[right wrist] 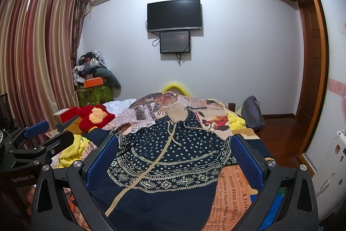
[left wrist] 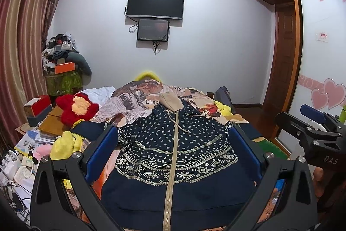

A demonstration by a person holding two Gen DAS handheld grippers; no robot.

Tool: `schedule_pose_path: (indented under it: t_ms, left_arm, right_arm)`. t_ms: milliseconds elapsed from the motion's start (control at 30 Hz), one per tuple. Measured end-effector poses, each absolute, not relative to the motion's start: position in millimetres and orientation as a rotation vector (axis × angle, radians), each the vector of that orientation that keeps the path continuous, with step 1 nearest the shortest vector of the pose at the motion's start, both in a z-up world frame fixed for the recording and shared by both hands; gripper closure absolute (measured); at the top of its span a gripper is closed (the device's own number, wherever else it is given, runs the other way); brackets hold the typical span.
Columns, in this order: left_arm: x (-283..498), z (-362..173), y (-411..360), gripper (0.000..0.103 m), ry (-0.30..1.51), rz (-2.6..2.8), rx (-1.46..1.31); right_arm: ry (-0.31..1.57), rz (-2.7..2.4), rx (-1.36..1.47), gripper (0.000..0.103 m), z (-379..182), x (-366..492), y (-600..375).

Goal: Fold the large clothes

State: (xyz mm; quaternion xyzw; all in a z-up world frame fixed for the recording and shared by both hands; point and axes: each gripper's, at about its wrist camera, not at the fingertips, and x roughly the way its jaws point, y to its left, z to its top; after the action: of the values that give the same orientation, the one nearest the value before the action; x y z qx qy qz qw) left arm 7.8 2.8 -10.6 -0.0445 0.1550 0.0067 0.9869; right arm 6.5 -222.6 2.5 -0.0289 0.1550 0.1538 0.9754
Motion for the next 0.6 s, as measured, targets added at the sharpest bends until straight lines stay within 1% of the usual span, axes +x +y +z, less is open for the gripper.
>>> schedule_pose_path:
  t_ms: [600]
  left_arm:
    - [5.2, -9.1, 0.6, 0.000, 0.304, 0.015, -0.079]
  right_arm:
    - [0.316, 0.312, -0.053, 0.000, 5.7, 6.9, -223.3]
